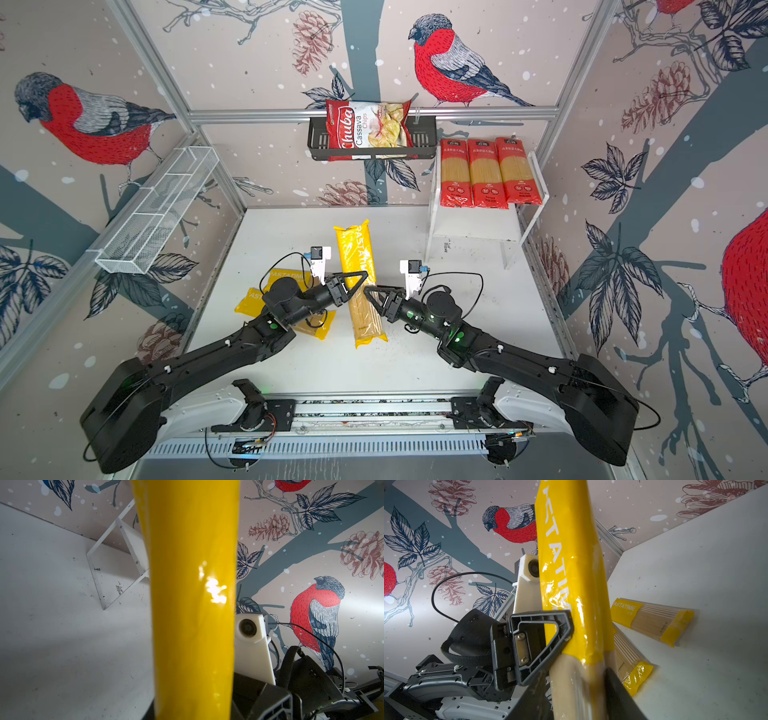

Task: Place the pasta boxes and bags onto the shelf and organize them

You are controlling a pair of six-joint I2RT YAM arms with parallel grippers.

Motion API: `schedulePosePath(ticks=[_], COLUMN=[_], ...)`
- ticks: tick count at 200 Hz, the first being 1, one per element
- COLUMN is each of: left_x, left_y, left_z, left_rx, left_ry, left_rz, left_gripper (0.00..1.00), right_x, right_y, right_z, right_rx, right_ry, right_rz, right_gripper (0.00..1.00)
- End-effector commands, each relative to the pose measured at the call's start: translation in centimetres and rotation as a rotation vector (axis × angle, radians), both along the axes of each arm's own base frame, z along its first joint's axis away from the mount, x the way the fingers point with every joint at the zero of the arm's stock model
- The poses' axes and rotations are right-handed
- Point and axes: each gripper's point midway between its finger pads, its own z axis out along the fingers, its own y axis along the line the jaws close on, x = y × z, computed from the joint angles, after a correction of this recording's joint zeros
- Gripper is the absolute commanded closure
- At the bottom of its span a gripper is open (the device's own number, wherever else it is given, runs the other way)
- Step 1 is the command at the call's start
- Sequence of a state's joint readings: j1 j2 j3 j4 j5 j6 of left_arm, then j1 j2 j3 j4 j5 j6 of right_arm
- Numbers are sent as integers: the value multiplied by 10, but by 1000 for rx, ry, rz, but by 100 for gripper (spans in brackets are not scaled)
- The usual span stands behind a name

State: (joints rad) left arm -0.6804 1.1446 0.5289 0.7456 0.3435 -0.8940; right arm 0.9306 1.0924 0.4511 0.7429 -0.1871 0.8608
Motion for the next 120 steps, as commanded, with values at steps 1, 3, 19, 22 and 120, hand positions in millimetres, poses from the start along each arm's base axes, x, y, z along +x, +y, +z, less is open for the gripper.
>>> schedulePosePath(ticks=[1, 3, 19, 22, 120], left_x=[7, 8, 12, 13, 33], left_y=[11, 11, 15, 16, 23], left_z=[41, 41, 49, 50, 96], left_rx=[-111, -113, -133, -136, -356], left_ry=[-78, -77, -82, -82, -89], left_rz=[31, 33, 44, 48, 105], left_gripper=[94, 95, 96, 96, 94], right_x=[-4, -4, 0, 0, -3], right_y=[0, -1, -5, -5, -17], right_z=[2, 1, -6, -9, -8], right_rx=[23, 22, 11, 7, 146], right_ry=[-8, -6, 16, 23, 87], right_rz=[12, 10, -16, -21, -60], right_gripper=[44, 43, 37, 36, 24])
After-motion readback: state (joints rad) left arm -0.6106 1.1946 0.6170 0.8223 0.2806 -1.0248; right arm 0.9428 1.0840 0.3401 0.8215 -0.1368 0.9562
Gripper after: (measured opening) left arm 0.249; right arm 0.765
